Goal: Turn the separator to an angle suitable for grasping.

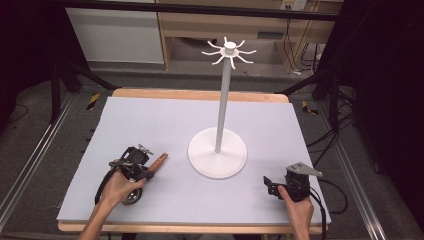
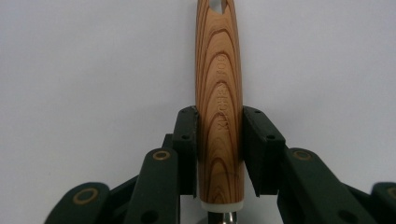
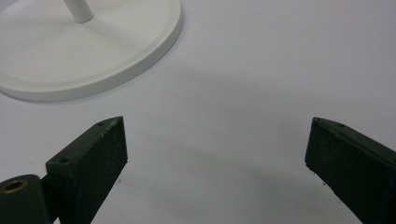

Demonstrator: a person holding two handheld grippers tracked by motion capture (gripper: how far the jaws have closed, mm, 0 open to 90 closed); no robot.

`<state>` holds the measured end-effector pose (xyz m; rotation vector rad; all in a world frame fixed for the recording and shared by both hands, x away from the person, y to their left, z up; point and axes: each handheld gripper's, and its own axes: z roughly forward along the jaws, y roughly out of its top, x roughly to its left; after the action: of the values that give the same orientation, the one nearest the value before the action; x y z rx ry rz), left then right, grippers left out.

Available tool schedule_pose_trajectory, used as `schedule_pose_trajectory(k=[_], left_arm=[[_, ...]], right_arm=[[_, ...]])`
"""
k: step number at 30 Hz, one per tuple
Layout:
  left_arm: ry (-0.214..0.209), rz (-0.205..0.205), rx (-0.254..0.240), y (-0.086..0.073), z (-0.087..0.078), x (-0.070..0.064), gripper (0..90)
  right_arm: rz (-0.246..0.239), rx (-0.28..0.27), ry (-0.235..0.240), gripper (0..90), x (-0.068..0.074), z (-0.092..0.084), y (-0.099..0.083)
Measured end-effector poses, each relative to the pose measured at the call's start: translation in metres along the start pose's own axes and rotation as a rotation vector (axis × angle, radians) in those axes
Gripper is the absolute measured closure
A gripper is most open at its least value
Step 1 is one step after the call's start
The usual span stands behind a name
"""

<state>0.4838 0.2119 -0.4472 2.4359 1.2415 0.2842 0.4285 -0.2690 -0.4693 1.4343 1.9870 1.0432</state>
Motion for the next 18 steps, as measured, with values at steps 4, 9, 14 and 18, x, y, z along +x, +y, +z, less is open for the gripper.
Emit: schedule_pose_trajectory(k=[4, 9, 14, 18], left_arm=[[-0.001, 0.01, 0.009, -0.0075, -0.0002, 0.0003, 67.7], [0.002, 0.017, 0.004, -0.0079, 0.0007, -0.0004, 67.6], [0.008, 0.025, -0.018, -0.0077, 0.0004, 0.001, 63.4], [0.014, 0.043, -0.046, -0.0021, -0.0034, -0.0001, 57.8]], right_arm=[[-0.003, 0.003, 0.001, 6.2, -0.0001, 0.0006, 0.0], [0.0, 0.005, 0.001, 6.1, -0.0002, 0.0004, -0.0001], [-0.001, 0.003, 0.004, 6.1, -0.0005, 0.0003, -0.0001], [0.0, 0.001, 0.004, 6.1, -0.0012, -0.0004, 0.0]])
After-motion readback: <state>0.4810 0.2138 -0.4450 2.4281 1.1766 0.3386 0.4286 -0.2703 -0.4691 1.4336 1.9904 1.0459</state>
